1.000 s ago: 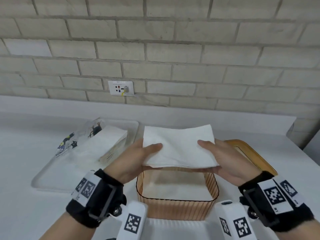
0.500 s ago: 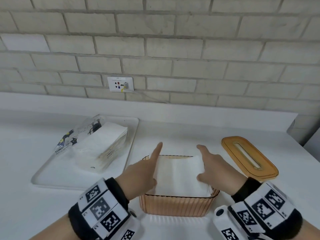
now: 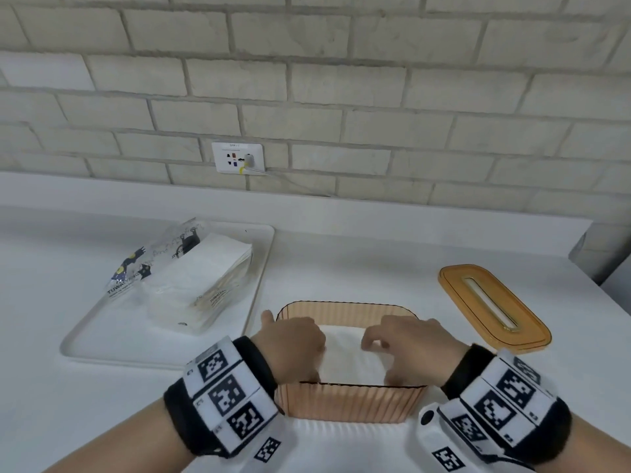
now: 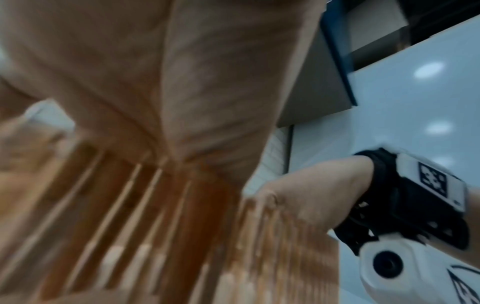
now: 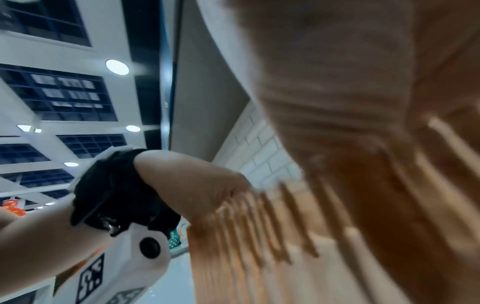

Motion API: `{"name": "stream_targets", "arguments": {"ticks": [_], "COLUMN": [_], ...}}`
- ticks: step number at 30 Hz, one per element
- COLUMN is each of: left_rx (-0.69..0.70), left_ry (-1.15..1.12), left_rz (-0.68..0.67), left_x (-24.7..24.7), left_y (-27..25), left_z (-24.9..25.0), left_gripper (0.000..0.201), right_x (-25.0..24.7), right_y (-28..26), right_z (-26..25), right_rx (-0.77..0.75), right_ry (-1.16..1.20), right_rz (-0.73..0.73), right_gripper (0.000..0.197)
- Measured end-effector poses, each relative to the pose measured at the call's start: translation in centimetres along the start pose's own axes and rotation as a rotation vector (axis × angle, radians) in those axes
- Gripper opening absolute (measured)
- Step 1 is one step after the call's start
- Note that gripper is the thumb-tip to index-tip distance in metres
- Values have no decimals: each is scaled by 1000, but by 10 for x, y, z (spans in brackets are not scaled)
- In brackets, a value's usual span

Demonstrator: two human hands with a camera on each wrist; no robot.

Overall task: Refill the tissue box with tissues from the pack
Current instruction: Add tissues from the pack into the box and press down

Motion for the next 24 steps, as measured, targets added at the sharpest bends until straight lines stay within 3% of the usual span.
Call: {"name": "stream_targets", "arguments": {"ticks": [3, 5, 8, 10, 11, 13, 16, 20, 24], "left_rx": [58, 148, 264, 134, 23, -221, -514, -595, -587], "left_ry": [-28, -169, -608, -727, -732, -664, -527, -517, -508], "left_rz": [-30, 13, 306, 589, 657, 623, 418, 300, 319], "left_x": [-1, -7, -37, -56, -60, -59, -39, -9, -6], "left_y": [7, 8, 1, 0, 4, 21, 44, 61, 68], "left_z": [-8, -18, -51, -92, -117, -169, -231, -256, -254], "left_gripper": [46, 40, 13, 10, 12, 21, 30, 37, 38], "right_x": [1, -2, -18, -21, -18, -7, 5, 4, 2], "right_y": [6, 2, -7, -8, -5, 6, 18, 25, 31], "right_z": [3, 6, 19, 34, 41, 50, 51, 52, 53], "right_rx": [6, -20, -116, -88, -42, 26, 4, -12, 2], "right_ry": [-12, 46, 340, 424, 445, 498, 697, 693, 615], "right_rz": [-8, 28, 267, 450, 482, 431, 317, 314, 337], "right_gripper": [49, 44, 16, 10, 12, 22, 30, 30, 28]}}
Point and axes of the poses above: each hand's wrist, its own y-axis towards the middle knuckle, its own x-axis out of the palm, z = x × y, the point moved 4 cm from there along y, towards the middle knuckle, and after that the axes turned 14 degrees about -z, right-handed, at the moved point
